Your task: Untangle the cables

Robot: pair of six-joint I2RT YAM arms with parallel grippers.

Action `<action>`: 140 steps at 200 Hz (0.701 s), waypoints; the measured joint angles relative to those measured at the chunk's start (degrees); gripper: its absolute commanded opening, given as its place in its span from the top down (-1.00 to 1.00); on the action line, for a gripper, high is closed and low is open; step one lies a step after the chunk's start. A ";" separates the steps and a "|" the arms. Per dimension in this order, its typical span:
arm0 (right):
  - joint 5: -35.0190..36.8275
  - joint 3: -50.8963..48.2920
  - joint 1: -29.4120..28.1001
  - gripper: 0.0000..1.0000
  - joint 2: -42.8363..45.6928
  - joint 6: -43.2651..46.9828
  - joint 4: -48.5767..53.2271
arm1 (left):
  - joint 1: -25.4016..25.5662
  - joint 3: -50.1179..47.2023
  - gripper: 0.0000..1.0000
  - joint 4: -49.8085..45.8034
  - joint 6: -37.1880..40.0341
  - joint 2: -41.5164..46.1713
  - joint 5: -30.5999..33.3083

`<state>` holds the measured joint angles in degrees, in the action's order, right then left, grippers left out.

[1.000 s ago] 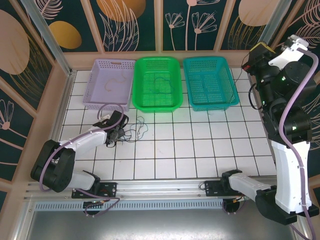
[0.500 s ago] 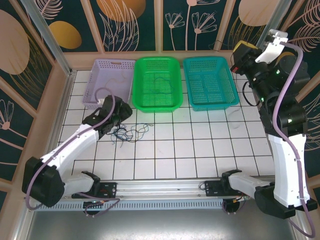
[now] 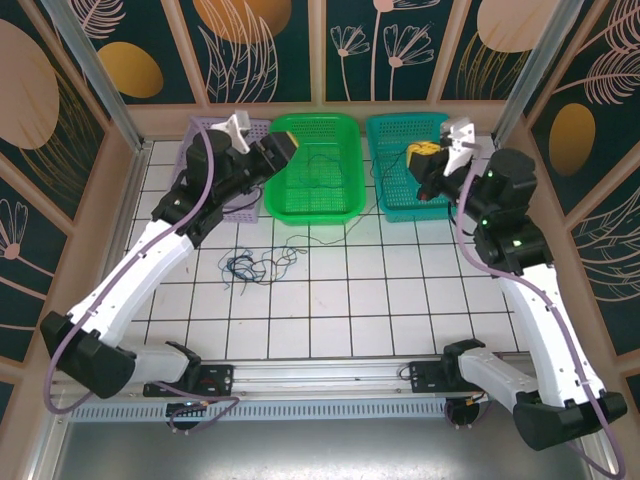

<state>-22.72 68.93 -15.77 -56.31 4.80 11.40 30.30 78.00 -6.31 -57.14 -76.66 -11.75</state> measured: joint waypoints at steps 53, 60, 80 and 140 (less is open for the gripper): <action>-0.33 -6.58 -3.54 1.00 -0.02 4.20 -8.79 | 4.63 1.09 -0.08 3.61 -12.70 -5.27 -6.01; -0.31 -7.21 -3.80 1.00 -0.02 4.35 -9.35 | 5.29 1.09 -0.08 3.58 -13.03 -5.79 -6.43; -0.07 -8.35 -3.96 1.00 -0.04 4.39 -9.97 | 6.62 1.11 -0.08 3.58 -13.27 -6.82 -8.11; 0.33 -8.70 -3.96 1.00 -0.04 4.31 -10.71 | 10.34 1.20 -0.08 3.10 -13.60 -8.52 -11.02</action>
<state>-22.39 60.23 -19.73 -56.36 9.10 0.69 40.64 79.20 -3.20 -70.74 -85.19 -22.76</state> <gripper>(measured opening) 0.051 0.539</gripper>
